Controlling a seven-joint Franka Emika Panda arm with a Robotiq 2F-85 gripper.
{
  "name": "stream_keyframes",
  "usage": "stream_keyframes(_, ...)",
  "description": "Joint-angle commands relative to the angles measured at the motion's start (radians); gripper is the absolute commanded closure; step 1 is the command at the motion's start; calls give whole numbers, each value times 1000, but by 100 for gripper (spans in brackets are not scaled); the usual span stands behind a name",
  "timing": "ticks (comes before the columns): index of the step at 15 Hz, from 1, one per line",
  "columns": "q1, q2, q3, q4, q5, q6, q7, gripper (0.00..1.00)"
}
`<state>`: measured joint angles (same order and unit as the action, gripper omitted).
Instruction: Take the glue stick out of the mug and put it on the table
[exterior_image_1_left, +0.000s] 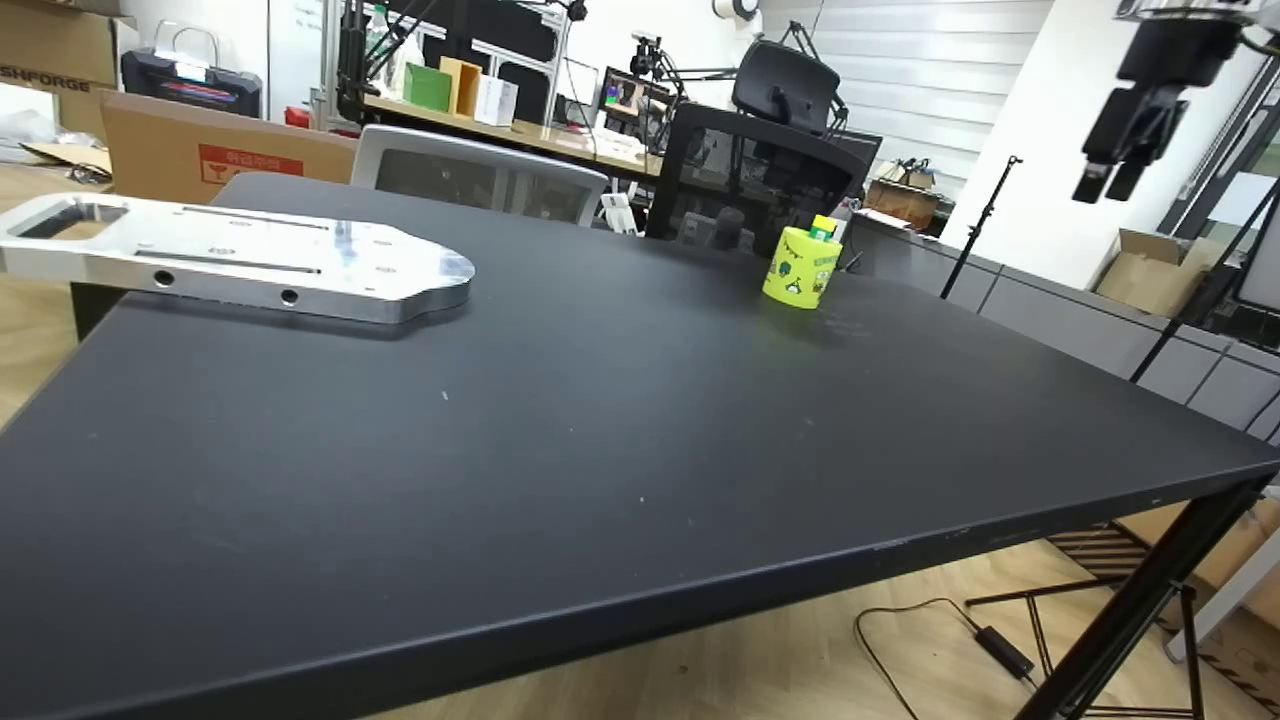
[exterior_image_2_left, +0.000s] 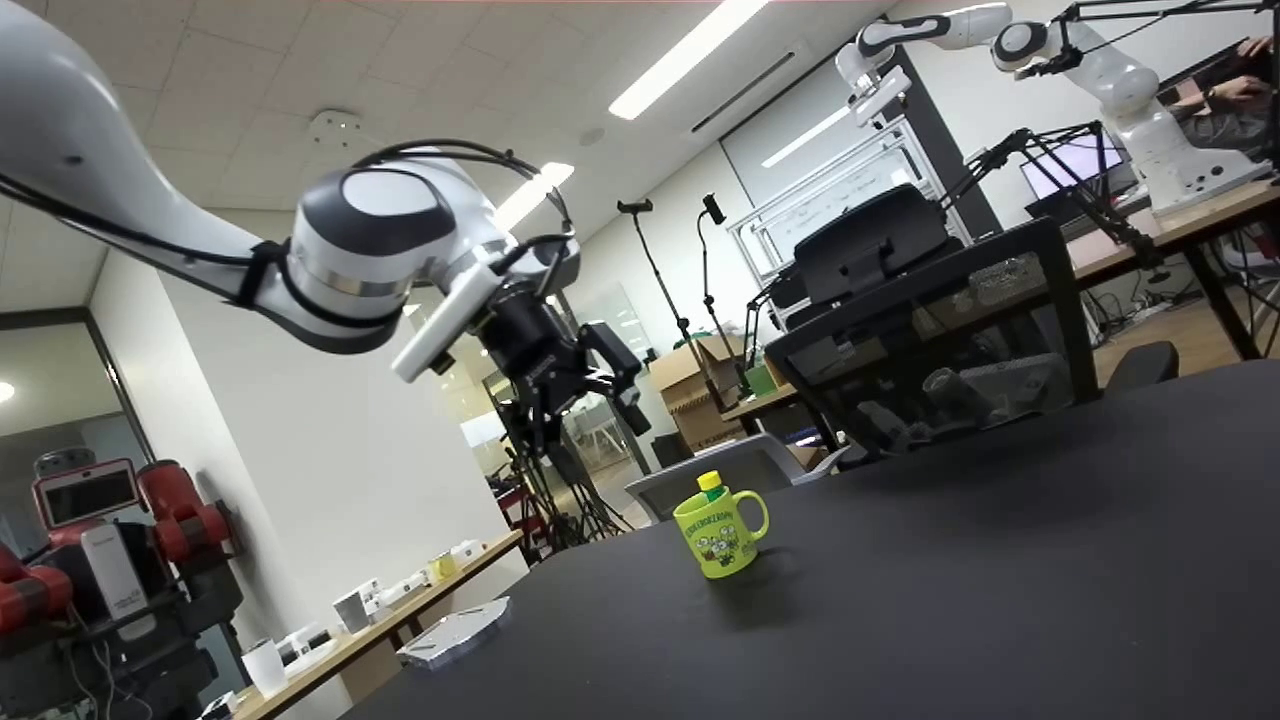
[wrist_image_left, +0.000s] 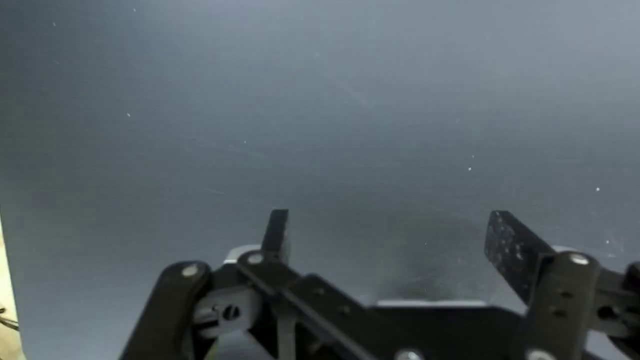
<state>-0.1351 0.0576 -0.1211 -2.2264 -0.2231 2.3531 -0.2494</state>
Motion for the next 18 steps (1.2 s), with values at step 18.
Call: stream_keyframes(18, 17, 661, 96, 920, 199, -302, 32, 0)
